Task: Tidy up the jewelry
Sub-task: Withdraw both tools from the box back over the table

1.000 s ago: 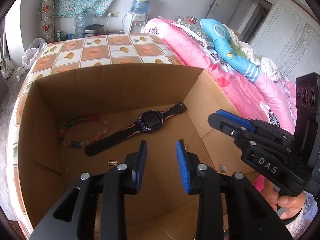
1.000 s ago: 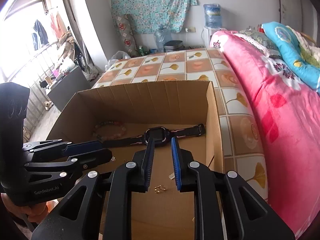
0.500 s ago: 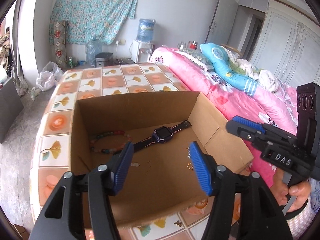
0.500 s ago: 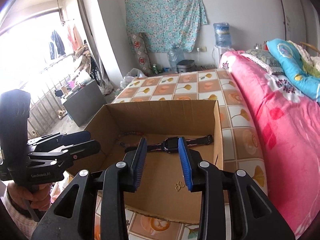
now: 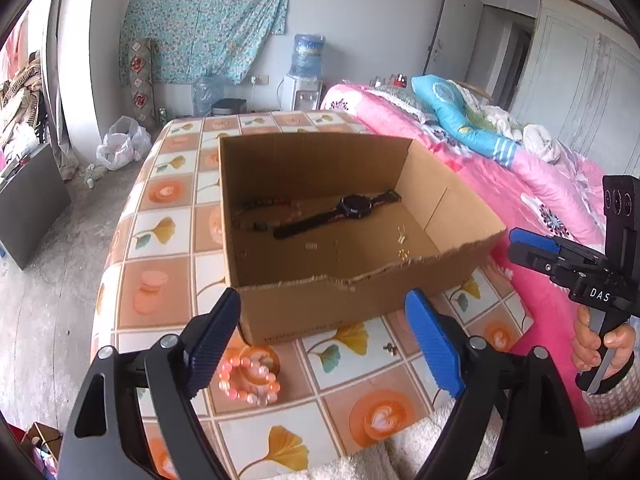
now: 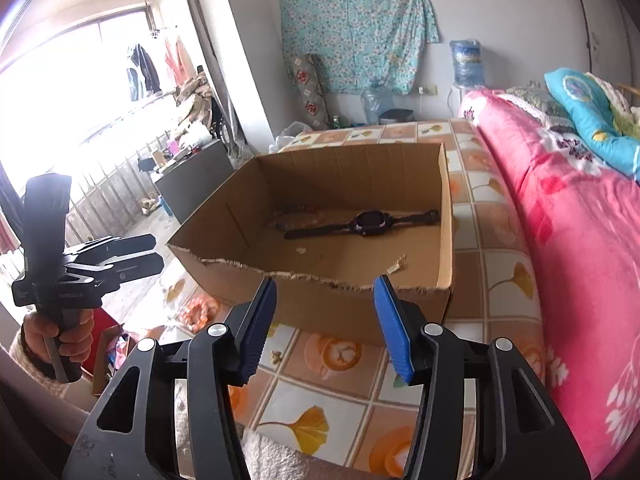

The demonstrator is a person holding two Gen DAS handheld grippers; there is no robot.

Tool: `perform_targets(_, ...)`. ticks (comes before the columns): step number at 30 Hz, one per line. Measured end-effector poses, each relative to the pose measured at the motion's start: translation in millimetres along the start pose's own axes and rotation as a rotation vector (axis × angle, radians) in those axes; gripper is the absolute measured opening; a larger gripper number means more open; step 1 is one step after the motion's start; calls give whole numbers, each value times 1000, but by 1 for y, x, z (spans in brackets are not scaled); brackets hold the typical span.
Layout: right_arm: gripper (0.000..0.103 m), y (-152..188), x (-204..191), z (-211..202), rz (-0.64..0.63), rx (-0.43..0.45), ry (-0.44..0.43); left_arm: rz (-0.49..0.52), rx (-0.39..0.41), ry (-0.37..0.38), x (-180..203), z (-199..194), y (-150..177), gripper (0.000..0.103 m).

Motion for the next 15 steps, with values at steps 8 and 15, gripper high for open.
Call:
perform_targets(8, 63, 44, -1, 33, 27, -133, 102, 21, -120, -11, 22, 21, 48, 86)
perform_targets(15, 71, 63, 21, 49, 108, -220, 186, 59, -242, -106, 39, 48, 79, 86)
Point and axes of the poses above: each gripper's, at about its wrist camera, not at the fingertips, and z roughly the way its jaws point, x to its right, y to its underside, the point moved 8 cm from there along z, roughly the way its jaws point, and after that the axes turned 12 degrees about -y, right-handed, at the moved point
